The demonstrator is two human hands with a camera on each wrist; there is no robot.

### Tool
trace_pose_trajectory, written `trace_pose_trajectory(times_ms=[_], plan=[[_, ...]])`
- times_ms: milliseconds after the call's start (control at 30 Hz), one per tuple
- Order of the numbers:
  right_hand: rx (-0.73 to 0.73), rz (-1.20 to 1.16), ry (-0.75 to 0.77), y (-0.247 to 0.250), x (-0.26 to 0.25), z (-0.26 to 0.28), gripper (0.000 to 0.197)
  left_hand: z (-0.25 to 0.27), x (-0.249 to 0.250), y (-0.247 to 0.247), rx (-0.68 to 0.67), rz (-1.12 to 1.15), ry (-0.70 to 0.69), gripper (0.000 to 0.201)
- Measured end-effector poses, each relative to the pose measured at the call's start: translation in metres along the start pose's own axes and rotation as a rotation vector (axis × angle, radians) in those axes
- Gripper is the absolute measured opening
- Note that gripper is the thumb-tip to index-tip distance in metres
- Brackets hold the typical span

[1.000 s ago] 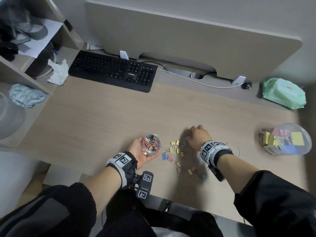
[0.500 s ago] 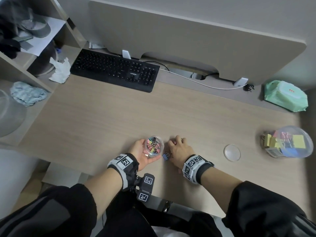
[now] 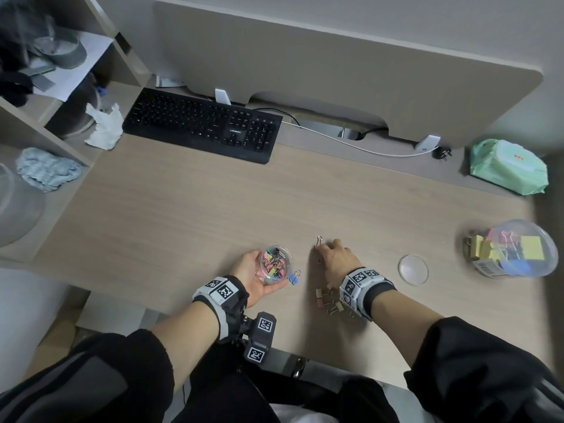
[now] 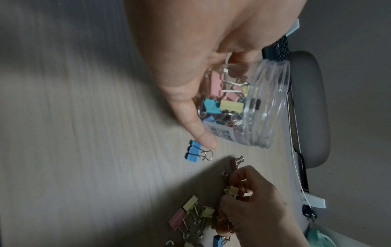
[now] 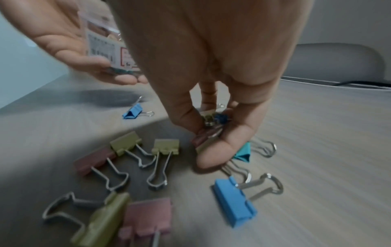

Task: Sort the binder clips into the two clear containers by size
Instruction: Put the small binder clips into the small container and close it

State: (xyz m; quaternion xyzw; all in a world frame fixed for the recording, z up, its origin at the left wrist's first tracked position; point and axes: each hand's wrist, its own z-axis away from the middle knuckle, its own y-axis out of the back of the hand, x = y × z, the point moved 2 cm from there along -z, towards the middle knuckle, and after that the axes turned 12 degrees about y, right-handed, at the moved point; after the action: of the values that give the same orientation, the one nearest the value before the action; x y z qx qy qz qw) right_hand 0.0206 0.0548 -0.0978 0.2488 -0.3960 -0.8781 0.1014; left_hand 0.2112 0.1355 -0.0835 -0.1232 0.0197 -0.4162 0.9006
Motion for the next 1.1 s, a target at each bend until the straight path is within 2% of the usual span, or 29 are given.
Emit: trace_pose_trajectory(times_ms=[67, 167, 233, 300, 433, 500, 567, 700, 867, 1000, 1100], plan=[[0.008, -0.102, -0.055, 0.008, 0.004, 0.002, 0.053, -0.001, -0.001, -0.001, 0.011, 0.000, -0.001, 0.048], [0.038, -0.252, -0.162, 0.023, 0.008, 0.008, 0.023, -0.002, -0.002, -0.005, -0.001, -0.007, -0.001, 0.046], [0.111, -0.387, -0.212, 0.032, 0.010, 0.011, 0.016, -0.003, -0.003, -0.009, -0.006, -0.021, 0.003, 0.047], [0.196, -0.560, -0.205, 0.040, 0.008, 0.013, 0.014, -0.005, -0.004, -0.014, -0.016, -0.037, 0.010, 0.048], [0.310, -0.954, -0.074, 0.067, -0.013, 0.021, 0.025, -0.008, -0.007, -0.027, -0.019, -0.056, 0.010, 0.049], [0.358, -1.059, -0.015, 0.079, -0.027, 0.025, 0.029, -0.008, -0.008, -0.034, -0.036, -0.070, 0.004, 0.048], [0.406, -1.030, 0.033, 0.085, -0.040, 0.028, 0.028, -0.007, -0.010, -0.042, -0.078, -0.079, -0.001, 0.048], [0.402, -0.698, 0.142, 0.083, -0.057, 0.036, 0.025, -0.002, -0.005, -0.052, -0.152, -0.077, -0.054, 0.039], [0.351, -0.356, 0.331, 0.074, -0.068, 0.045, 0.023, 0.002, 0.004, -0.053, -0.114, -0.069, -0.086, 0.039], [0.341, -0.265, 0.425, 0.076, -0.074, 0.048, 0.021, 0.005, 0.005, -0.054, -0.102, -0.036, -0.075, 0.049], [0.368, -0.242, 0.426, 0.083, -0.076, 0.050, 0.023, 0.005, 0.004, -0.053, -0.127, -0.016, -0.076, 0.050]])
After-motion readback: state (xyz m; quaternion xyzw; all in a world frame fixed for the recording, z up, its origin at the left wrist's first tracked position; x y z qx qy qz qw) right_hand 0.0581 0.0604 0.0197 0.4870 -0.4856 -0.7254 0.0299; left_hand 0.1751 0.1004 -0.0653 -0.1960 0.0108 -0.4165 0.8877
